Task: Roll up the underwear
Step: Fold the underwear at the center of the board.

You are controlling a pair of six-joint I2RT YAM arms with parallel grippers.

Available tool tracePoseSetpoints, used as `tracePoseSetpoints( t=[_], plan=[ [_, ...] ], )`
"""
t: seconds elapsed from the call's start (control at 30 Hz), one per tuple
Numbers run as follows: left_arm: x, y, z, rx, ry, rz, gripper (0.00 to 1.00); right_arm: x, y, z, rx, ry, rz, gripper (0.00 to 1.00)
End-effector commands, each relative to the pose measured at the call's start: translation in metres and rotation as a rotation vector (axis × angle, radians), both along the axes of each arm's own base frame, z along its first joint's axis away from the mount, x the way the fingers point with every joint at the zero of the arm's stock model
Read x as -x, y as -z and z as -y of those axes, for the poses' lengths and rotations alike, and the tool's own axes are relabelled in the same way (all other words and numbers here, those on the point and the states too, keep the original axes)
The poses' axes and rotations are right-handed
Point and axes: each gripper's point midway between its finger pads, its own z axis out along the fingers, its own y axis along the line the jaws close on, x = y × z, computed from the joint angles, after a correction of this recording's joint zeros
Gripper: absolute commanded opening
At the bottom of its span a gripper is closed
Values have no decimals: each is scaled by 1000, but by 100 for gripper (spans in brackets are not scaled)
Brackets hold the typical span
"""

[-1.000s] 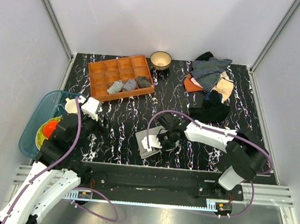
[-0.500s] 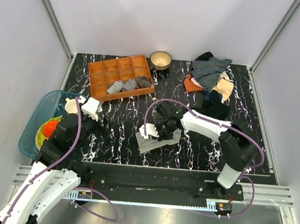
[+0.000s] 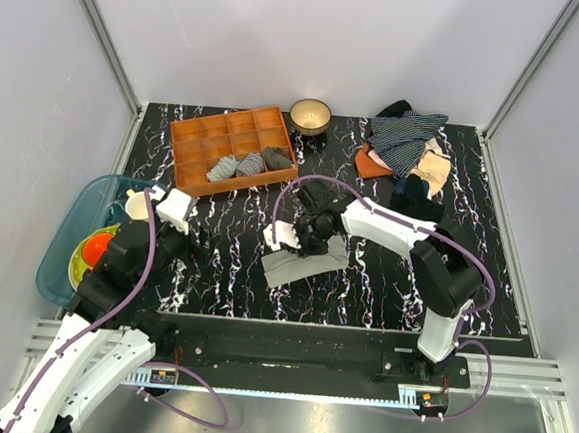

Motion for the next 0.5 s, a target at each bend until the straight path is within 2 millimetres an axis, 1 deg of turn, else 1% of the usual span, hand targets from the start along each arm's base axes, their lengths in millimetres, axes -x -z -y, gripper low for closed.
tracePoseSetpoints(
  t=[0.0,0.13,0.27,0.37,0.43,0.47],
  plan=[
    [-6,-12,0,14,-7,62,88,-14,-4,-3,2,28,9,1],
    [-6,-12,1,16,-2,63,88,-22,-1,-3,15,50,9,1],
    [-6,-11,3,18,7,60,88,-29,2,-3,29,75,20,4],
    [-6,-10,4,20,11,59,89,-37,4,-3,31,113,39,14],
    [-7,-12,4,22,9,63,90,-44,3,-3,29,162,48,30],
    [-5,-10,8,27,31,56,90,-55,1,-3,31,204,95,37]
  ],
)
